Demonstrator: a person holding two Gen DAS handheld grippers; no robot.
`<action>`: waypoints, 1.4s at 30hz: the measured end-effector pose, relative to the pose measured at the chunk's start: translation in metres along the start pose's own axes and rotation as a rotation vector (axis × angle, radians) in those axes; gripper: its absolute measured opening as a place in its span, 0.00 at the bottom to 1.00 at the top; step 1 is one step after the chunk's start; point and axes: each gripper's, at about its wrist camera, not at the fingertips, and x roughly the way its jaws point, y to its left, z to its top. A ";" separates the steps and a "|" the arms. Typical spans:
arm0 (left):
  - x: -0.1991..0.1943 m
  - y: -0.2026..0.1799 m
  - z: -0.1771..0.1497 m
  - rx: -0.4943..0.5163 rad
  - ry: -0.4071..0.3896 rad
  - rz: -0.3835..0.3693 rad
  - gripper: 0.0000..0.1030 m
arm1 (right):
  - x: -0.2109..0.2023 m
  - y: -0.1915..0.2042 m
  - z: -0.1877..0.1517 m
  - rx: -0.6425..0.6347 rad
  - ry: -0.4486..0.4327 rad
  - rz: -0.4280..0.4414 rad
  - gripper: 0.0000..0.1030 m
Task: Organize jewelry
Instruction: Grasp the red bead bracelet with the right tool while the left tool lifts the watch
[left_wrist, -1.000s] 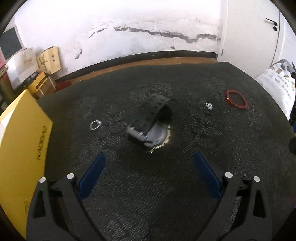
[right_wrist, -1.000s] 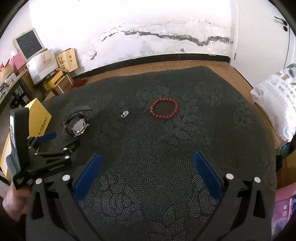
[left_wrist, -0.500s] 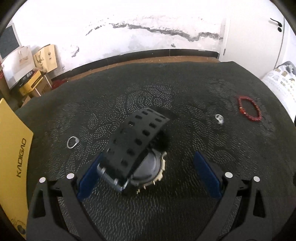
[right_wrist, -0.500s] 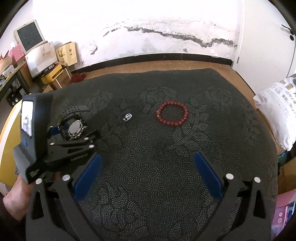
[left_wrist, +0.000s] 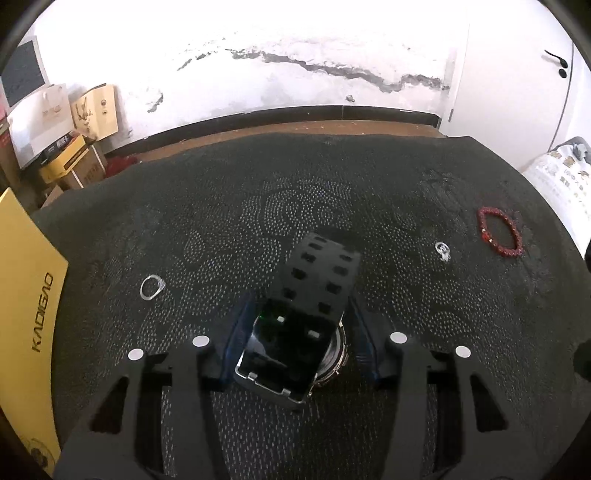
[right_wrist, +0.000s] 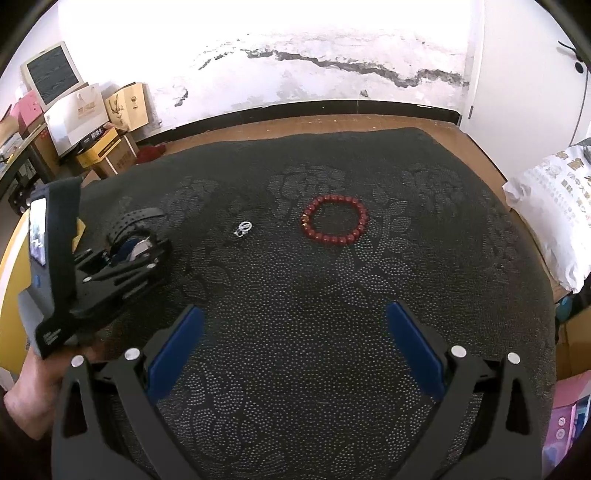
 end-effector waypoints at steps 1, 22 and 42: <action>-0.004 0.001 -0.001 -0.002 0.002 -0.003 0.48 | 0.001 -0.001 0.000 0.002 0.001 -0.003 0.93; -0.099 0.026 -0.019 0.035 -0.018 -0.081 0.46 | 0.086 -0.075 0.069 0.070 -0.020 -0.085 0.94; -0.110 0.040 -0.013 0.004 -0.012 -0.043 0.46 | 0.074 -0.038 0.074 0.019 0.001 -0.098 0.07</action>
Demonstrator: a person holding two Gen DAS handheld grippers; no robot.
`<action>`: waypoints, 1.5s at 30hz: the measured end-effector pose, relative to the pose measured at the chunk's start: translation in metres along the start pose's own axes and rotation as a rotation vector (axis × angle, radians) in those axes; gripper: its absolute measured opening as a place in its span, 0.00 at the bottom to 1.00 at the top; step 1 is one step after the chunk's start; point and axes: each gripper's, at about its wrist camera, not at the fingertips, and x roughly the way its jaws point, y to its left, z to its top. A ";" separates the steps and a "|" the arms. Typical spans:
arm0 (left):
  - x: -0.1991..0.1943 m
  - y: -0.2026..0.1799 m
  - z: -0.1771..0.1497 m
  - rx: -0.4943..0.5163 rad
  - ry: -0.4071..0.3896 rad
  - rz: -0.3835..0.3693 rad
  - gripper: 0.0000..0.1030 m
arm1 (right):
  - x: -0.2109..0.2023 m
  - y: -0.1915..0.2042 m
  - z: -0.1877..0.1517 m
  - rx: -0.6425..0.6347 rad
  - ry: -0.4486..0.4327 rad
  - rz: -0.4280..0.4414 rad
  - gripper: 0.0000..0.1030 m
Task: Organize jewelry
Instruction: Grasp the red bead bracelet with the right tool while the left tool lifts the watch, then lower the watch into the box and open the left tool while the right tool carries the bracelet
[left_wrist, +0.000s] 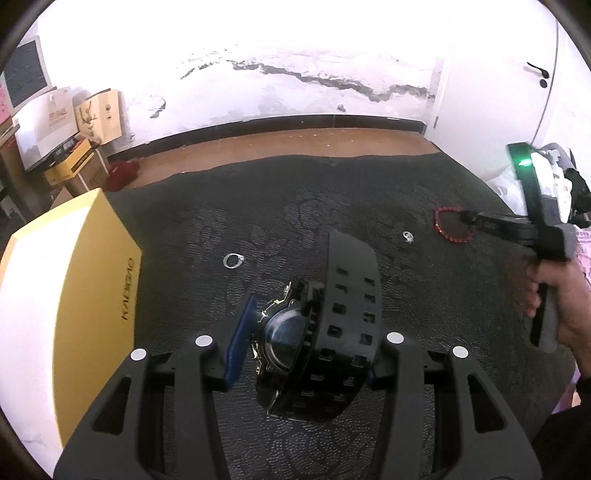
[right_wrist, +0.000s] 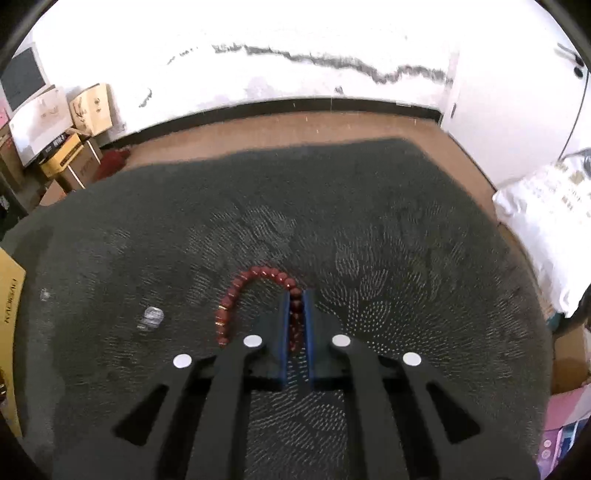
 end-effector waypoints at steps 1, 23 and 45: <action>-0.004 0.004 0.003 -0.012 0.001 0.002 0.46 | -0.012 0.005 0.003 -0.001 -0.011 0.018 0.07; -0.132 0.146 -0.037 -0.218 -0.010 0.155 0.46 | -0.227 0.231 -0.018 -0.274 -0.113 0.316 0.08; -0.097 0.258 -0.096 -0.387 0.031 0.221 0.46 | -0.218 0.449 -0.055 -0.481 -0.037 0.414 0.08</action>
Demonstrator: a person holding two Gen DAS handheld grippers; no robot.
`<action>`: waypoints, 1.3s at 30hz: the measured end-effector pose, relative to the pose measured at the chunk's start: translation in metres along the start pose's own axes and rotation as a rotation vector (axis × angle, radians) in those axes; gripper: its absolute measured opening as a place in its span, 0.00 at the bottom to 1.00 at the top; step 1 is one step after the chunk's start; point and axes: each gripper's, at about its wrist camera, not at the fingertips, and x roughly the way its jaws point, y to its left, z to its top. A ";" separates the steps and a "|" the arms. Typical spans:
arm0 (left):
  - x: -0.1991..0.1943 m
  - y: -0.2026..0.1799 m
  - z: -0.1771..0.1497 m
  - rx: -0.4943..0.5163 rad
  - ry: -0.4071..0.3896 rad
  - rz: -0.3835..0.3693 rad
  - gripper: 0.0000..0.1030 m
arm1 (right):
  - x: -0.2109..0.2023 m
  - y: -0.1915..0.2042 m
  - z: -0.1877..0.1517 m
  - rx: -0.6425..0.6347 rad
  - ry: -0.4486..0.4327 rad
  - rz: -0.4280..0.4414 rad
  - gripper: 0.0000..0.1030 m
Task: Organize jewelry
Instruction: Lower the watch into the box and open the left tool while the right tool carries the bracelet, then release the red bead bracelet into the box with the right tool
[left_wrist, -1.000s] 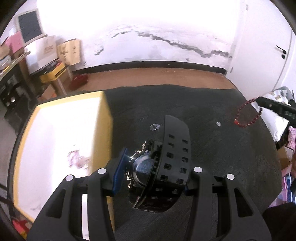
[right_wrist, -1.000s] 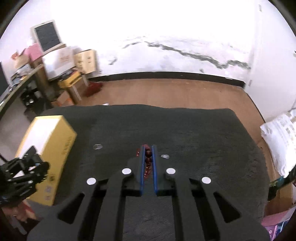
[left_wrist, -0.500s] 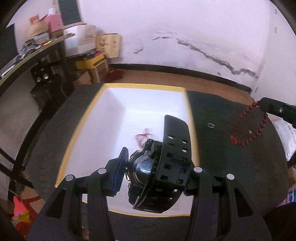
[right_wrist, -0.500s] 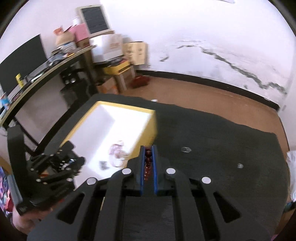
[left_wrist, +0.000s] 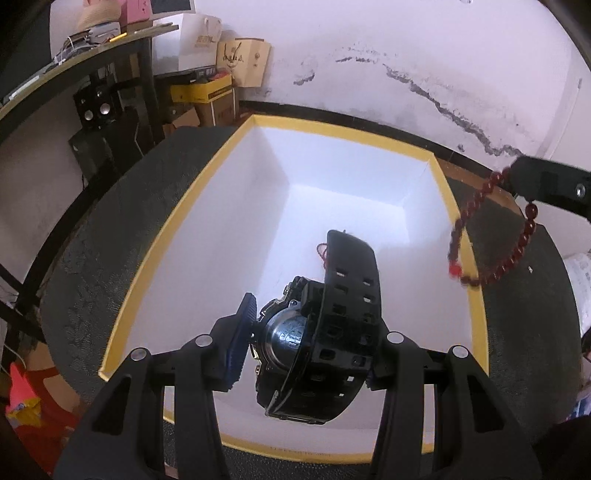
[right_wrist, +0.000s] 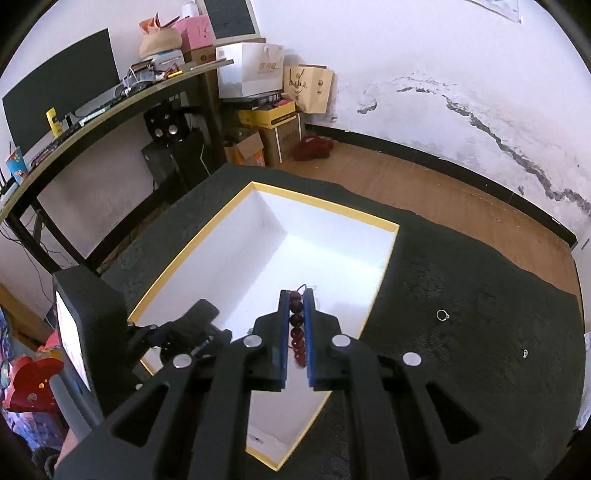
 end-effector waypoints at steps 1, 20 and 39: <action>0.003 -0.001 -0.001 0.006 0.007 0.002 0.46 | 0.001 0.000 -0.001 -0.002 0.003 -0.002 0.08; 0.044 -0.004 -0.011 0.003 0.104 0.047 0.46 | 0.026 -0.012 0.003 0.029 0.059 -0.040 0.08; -0.006 0.014 -0.001 -0.134 -0.121 0.037 0.89 | 0.060 -0.022 0.011 0.039 0.113 -0.014 0.08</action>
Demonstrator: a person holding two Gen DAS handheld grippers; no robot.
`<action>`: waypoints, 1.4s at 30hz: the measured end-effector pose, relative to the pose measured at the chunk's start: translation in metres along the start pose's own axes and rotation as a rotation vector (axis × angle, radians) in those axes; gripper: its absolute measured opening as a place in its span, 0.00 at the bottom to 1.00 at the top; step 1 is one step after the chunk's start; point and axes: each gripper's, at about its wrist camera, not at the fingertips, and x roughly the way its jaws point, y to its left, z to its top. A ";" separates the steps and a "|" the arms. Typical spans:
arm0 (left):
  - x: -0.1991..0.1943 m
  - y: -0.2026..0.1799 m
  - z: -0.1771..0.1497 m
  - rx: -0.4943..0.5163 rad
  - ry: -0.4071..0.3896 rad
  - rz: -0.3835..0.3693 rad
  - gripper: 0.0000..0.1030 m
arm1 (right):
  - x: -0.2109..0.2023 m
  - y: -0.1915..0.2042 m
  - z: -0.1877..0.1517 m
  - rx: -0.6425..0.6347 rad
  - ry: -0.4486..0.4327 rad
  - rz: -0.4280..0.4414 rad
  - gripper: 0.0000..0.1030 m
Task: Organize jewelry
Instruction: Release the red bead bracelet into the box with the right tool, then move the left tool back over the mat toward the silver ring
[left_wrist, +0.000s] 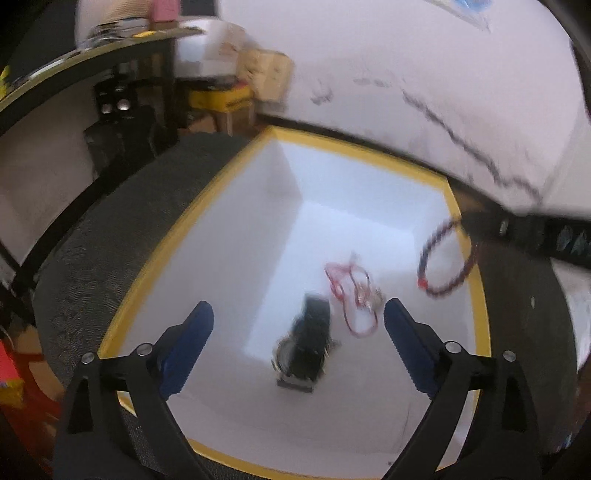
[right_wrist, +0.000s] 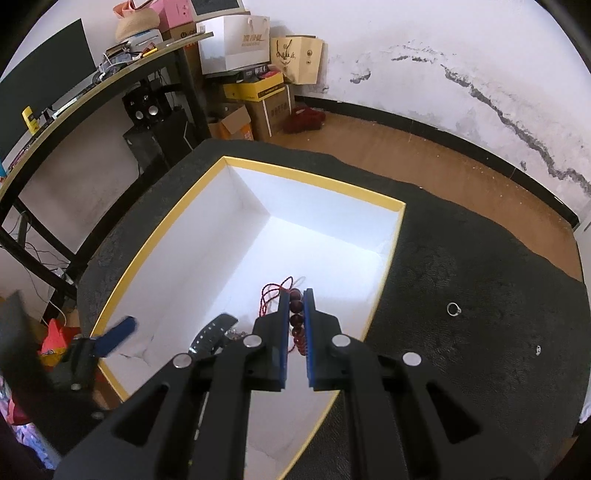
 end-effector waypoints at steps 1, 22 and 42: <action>-0.003 0.004 0.002 -0.021 -0.023 0.022 0.89 | 0.004 0.001 0.002 -0.005 0.003 -0.004 0.08; -0.025 0.036 0.013 -0.219 -0.165 0.061 0.89 | 0.025 -0.003 0.004 -0.059 0.001 0.028 0.84; -0.056 -0.150 -0.013 0.129 -0.244 -0.187 0.94 | -0.107 -0.262 -0.173 0.356 -0.264 -0.268 0.94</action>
